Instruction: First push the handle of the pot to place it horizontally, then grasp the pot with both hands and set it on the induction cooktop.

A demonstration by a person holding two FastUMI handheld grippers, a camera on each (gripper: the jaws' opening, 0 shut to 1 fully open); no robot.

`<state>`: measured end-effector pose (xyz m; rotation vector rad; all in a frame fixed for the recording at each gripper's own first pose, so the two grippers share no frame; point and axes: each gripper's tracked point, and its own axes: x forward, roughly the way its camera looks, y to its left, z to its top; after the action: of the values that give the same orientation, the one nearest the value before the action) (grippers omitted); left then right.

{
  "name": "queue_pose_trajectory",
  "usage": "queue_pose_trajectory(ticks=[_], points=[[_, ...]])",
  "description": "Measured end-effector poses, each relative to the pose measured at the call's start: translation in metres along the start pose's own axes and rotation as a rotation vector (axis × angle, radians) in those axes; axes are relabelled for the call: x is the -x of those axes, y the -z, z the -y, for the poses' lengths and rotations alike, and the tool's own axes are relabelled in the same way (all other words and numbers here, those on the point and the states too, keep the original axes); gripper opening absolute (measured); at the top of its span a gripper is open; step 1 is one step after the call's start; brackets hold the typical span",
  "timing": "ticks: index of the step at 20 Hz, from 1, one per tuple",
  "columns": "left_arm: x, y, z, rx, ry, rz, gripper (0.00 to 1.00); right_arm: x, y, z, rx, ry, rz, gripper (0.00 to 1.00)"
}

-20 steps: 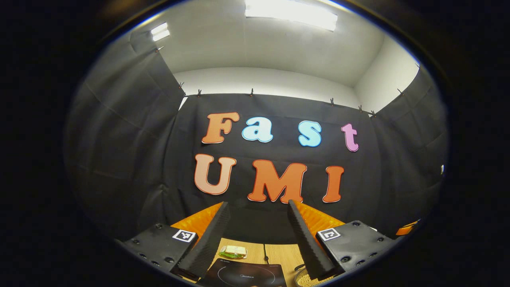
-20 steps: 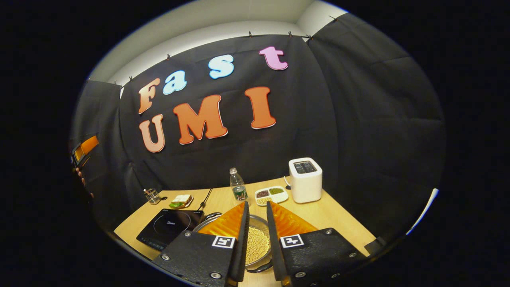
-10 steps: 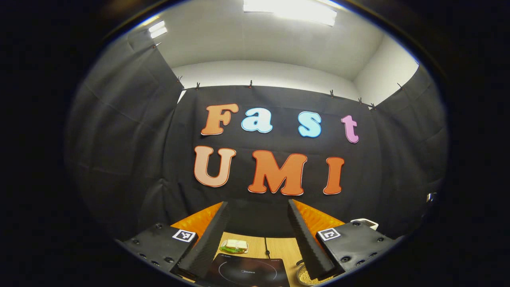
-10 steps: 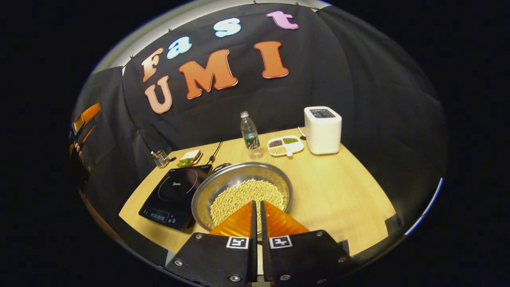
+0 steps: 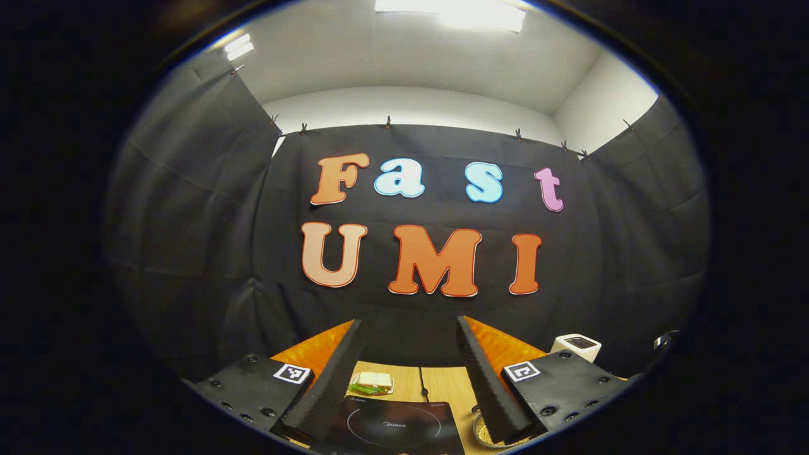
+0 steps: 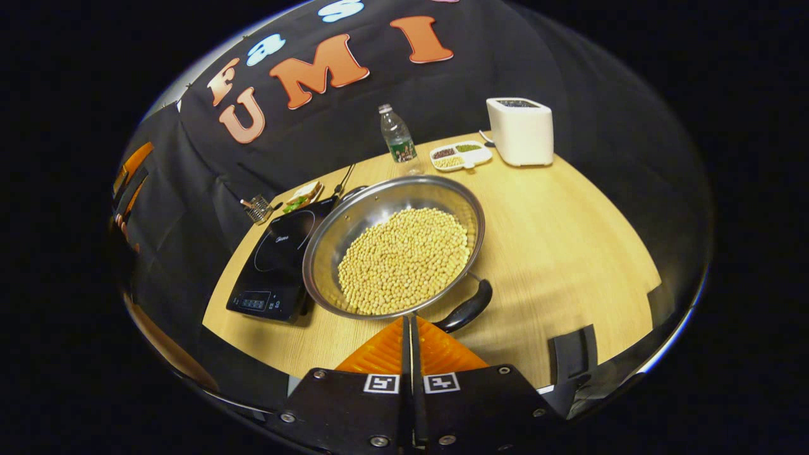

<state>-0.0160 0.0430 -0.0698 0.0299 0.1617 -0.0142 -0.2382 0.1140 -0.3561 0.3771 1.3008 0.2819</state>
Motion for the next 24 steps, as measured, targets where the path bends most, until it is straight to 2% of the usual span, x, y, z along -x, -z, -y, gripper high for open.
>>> queue_pose_trajectory(ticks=[5, 8, 10, 12, 14, 15, 17, 20, 24], points=[[-0.003, 0.015, -0.008, 0.006, -0.017, -0.045, 0.98, -0.022, 0.026, 0.007, -0.008, 0.029, -0.1, 0.0], [-0.006, 0.021, -0.012, -0.003, -0.023, -0.069, 0.92, -0.032, 0.025, 0.011, -0.031, 0.037, -0.124, 0.0], [-0.007, 0.025, -0.017, -0.008, -0.033, -0.08, 0.93, -0.041, 0.024, 0.023, -0.027, 0.068, -0.142, 0.0], [-0.008, 0.03, -0.02, -0.014, -0.036, -0.095, 0.93, -0.051, 0.021, 0.027, -0.045, 0.092, -0.15, 0.0], [-0.01, 0.034, -0.022, -0.023, -0.039, -0.109, 0.99, -0.054, 0.022, 0.016, -0.092, 0.056, -0.163, 0.0], [-0.01, 0.035, -0.023, -0.027, -0.041, -0.115, 0.93, -0.055, 0.023, 0.012, -0.11, 0.045, -0.17, 0.0], [-0.011, 0.036, -0.023, -0.03, -0.039, -0.122, 0.95, -0.056, 0.023, 0.011, -0.117, 0.04, -0.179, 0.0], [-0.01, 0.036, -0.022, -0.037, -0.034, -0.121, 0.93, -0.058, 0.022, 0.014, -0.134, 0.033, -0.198, 0.01], [-0.007, 0.037, -0.03, -0.045, -0.042, -0.122, 0.95, -0.059, 0.006, 0.036, -0.136, 0.088, -0.17, 0.01]])
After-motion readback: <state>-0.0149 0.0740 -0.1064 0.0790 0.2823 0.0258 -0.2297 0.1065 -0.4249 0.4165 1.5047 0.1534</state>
